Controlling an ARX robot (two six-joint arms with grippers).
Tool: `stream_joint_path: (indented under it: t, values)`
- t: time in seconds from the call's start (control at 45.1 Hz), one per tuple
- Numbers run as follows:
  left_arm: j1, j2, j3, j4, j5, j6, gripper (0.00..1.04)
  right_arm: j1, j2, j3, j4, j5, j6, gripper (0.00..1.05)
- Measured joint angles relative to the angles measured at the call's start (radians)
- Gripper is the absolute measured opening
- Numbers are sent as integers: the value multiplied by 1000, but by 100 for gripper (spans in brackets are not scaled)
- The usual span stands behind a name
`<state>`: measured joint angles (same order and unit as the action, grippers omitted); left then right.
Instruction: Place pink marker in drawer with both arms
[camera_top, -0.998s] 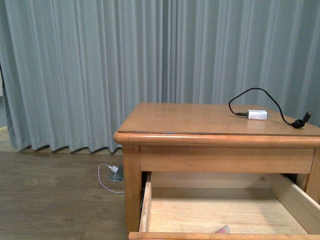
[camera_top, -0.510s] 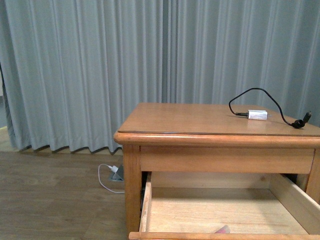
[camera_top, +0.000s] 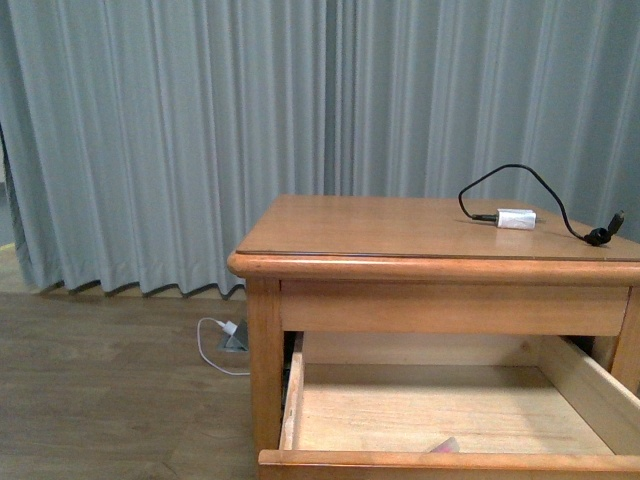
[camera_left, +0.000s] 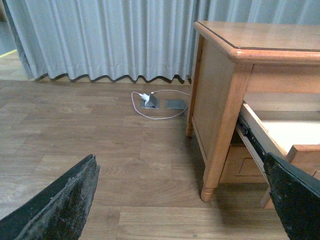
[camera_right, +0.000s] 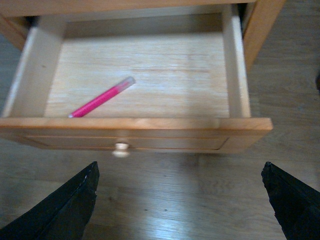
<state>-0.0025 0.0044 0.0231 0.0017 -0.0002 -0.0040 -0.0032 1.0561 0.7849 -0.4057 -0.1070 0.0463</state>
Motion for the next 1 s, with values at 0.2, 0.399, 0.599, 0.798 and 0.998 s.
stream_joint_path:
  t: [0.2,0.399,0.599,0.798,0.998]
  values:
    - [0,0,0,0,0,0,99,-32,319,112,23,-16,-50,96]
    - [0,0,0,0,0,0,99,-23,347,107,-14,-30,-50,96]
    - [0,0,0,0,0,0,99,-23,414,125,-77,-49,-63,96]
    - [0,0,0,0,0,0,99,-19,493,174,-108,-30,-84,96]
    - [0,0,0,0,0,0,99,-19,555,201,-102,-7,-76,96]
